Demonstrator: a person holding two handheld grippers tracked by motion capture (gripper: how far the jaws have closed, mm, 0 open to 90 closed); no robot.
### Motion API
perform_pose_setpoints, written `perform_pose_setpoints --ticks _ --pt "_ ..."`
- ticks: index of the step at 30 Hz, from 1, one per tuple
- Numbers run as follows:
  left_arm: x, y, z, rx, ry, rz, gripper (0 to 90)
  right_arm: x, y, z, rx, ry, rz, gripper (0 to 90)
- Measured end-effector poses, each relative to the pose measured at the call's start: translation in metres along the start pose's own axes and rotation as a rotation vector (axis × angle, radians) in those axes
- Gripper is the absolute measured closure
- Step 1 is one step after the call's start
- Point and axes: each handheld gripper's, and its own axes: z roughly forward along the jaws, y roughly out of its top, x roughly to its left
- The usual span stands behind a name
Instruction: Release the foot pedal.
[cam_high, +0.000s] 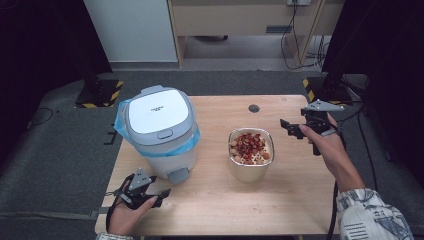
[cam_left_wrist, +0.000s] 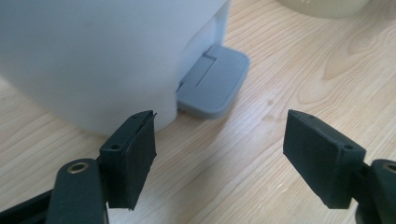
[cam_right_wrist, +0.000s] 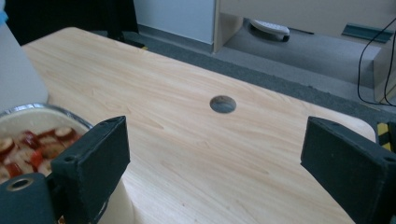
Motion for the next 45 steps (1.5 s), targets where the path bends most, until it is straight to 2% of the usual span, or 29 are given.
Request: perform_pose_setpoints --ticks 2,10,17,27,34,39,45 --pt "0.004 -0.002 -0.002 -0.007 0.008 -0.022 24.0 -0.001 -0.006 -0.001 0.005 -0.002 0.003 8.3" --pt "0.017 -0.011 -0.004 0.018 0.039 -0.063 23.1 -0.006 -0.034 -0.007 0.021 -0.021 0.018 8.6" --pt "0.028 -0.016 -0.005 0.015 0.081 -0.109 20.7 -0.010 -0.060 -0.011 0.040 -0.033 0.042 8.7" --pt "0.033 -0.018 -0.001 0.046 0.123 -0.120 15.1 -0.007 -0.102 -0.015 0.092 -0.035 0.063 8.7" --pt "0.037 -0.019 0.006 0.069 0.135 -0.120 12.8 -0.003 -0.127 -0.013 0.138 -0.024 0.077 8.8" --pt "0.042 -0.019 0.011 0.080 0.149 -0.126 12.0 -0.004 -0.133 -0.006 0.153 -0.051 0.097 8.9" --pt "0.048 -0.021 0.016 0.089 0.162 -0.141 11.3 -0.002 -0.141 0.009 0.213 -0.086 0.111 8.6"
